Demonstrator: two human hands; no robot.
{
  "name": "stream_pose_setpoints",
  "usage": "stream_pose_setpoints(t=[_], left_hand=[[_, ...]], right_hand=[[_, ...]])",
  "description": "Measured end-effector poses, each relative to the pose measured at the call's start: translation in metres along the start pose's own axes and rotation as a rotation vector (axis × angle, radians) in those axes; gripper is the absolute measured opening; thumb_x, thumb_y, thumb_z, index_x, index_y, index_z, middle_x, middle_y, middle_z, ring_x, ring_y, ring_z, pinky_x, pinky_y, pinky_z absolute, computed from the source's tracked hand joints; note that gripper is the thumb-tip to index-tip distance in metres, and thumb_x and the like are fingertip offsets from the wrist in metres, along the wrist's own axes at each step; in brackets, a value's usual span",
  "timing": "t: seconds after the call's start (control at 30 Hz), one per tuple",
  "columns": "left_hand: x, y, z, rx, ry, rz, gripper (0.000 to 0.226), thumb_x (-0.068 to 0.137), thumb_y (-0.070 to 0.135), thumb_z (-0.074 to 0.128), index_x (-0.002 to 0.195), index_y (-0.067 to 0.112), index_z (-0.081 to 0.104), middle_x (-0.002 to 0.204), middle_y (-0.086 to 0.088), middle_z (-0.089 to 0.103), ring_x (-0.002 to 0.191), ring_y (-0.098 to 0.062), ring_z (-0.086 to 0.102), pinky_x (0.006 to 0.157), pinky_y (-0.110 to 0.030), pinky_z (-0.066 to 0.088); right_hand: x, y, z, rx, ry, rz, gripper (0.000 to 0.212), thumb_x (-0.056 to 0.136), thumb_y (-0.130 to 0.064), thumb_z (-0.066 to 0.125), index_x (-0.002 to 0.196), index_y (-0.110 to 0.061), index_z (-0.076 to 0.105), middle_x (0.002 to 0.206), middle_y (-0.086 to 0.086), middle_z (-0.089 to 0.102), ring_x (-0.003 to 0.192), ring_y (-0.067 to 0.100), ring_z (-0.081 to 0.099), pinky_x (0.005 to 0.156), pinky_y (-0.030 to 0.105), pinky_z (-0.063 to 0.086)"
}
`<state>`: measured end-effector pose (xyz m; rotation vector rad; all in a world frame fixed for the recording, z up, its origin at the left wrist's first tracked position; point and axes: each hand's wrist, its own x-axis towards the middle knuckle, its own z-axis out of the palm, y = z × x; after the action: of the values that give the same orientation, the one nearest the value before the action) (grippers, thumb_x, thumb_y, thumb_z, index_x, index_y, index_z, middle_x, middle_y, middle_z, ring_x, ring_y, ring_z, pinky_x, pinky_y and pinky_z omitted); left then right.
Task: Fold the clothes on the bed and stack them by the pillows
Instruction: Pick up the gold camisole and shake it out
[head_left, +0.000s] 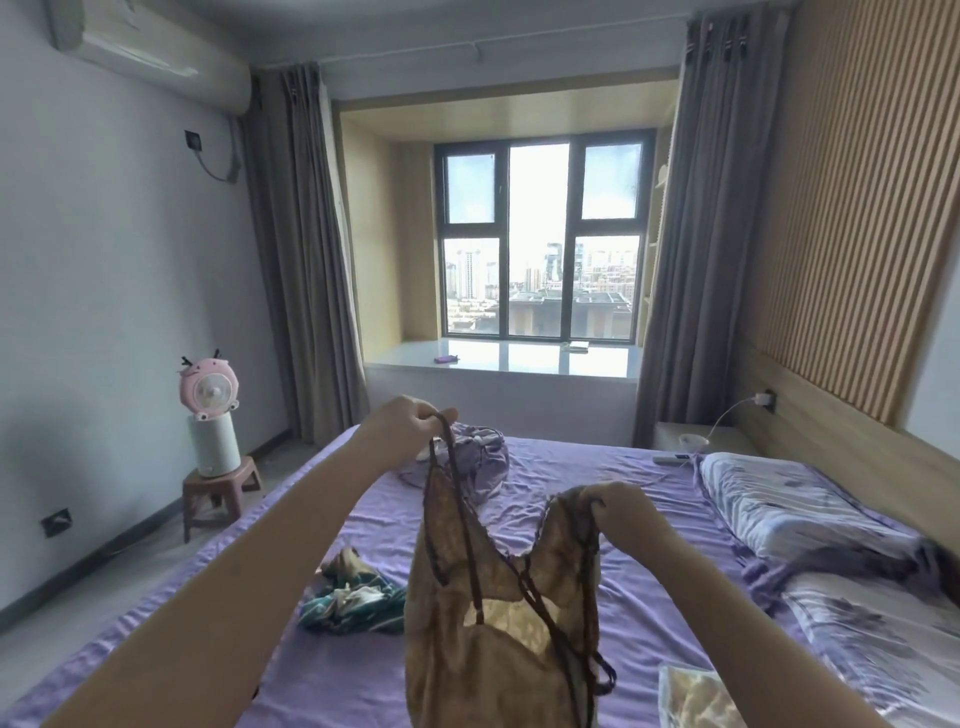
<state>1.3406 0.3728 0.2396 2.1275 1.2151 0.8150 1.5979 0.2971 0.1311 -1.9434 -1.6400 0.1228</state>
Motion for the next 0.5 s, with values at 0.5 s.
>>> stream_pose_setpoints(t=[0.5], left_hand=[[-0.010, 0.027, -0.005, -0.753, -0.227, -0.022, 0.014, 0.088, 0.011, 0.064, 0.082, 0.004, 0.073, 0.080, -0.013, 0.070, 0.064, -0.027, 0.069, 0.065, -0.037, 0.061]], right_hand=[[-0.021, 0.002, 0.025, -0.242, 0.134, 0.169, 0.026, 0.088, -0.013, 0.047, 0.112, -0.003, 0.048, 0.116, 0.013, 0.050, 0.108, 0.027, 0.053, 0.087, 0.030, 0.043]])
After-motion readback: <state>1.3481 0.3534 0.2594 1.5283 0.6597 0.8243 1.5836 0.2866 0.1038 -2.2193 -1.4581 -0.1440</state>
